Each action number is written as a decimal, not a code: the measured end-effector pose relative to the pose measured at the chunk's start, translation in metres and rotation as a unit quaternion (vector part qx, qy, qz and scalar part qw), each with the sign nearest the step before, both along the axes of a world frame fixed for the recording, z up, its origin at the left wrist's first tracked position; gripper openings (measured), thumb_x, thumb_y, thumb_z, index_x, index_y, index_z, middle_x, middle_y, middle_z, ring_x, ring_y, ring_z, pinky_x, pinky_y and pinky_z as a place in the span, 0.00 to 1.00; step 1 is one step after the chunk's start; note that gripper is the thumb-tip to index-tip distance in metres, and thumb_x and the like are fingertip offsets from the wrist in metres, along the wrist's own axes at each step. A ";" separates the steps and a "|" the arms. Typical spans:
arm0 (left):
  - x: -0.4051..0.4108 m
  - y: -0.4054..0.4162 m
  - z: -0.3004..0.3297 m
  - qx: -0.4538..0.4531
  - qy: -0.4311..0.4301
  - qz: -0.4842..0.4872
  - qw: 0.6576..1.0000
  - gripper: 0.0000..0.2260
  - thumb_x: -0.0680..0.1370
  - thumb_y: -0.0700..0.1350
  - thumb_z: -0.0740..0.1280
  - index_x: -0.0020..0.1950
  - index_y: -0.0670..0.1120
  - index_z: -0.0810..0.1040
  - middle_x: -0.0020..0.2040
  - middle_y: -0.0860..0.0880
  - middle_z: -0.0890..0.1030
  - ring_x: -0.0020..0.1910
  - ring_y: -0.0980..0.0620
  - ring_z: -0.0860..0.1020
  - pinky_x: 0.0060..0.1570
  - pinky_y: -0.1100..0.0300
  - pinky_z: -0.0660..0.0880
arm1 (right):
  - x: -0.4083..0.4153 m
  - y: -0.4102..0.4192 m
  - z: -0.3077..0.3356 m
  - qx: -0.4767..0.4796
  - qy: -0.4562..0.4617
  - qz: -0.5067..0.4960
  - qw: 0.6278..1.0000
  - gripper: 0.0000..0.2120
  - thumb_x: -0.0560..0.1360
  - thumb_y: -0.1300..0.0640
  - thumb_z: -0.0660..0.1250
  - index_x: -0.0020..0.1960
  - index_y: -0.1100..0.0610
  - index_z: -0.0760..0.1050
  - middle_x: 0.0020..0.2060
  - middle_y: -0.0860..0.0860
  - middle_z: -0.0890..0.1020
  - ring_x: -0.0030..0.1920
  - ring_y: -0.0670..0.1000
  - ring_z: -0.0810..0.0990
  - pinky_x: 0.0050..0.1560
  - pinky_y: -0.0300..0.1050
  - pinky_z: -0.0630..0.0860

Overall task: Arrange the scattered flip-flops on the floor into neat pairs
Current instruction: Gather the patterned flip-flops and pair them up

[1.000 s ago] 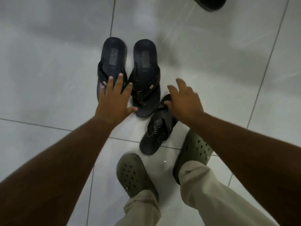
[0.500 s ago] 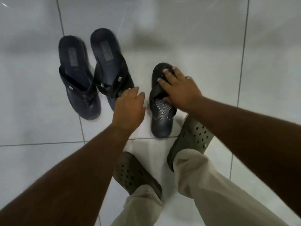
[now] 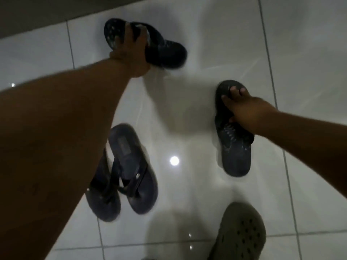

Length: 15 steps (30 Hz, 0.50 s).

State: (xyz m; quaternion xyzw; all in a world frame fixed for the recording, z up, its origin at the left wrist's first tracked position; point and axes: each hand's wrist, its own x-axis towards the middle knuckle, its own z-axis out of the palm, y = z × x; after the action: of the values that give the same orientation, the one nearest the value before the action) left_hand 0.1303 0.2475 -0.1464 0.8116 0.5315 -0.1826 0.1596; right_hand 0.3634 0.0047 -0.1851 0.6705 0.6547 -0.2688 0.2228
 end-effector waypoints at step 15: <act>-0.030 -0.122 -0.031 -0.141 0.095 -0.133 0.976 0.37 0.72 0.67 0.59 0.77 0.61 0.48 0.80 0.53 0.39 0.76 0.33 0.39 0.72 0.33 0.46 | 0.002 -0.008 0.008 -0.009 0.068 -0.044 0.997 0.36 0.79 0.54 0.64 0.80 0.52 0.47 0.79 0.57 0.45 0.79 0.62 0.46 0.69 0.61 0.66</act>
State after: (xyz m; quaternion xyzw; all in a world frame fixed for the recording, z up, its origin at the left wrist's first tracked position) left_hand 0.1006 0.1253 -0.1773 0.8236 0.4002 -0.3513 0.1953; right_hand 0.3657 -0.0033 -0.1770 0.6766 0.6360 -0.3290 0.1714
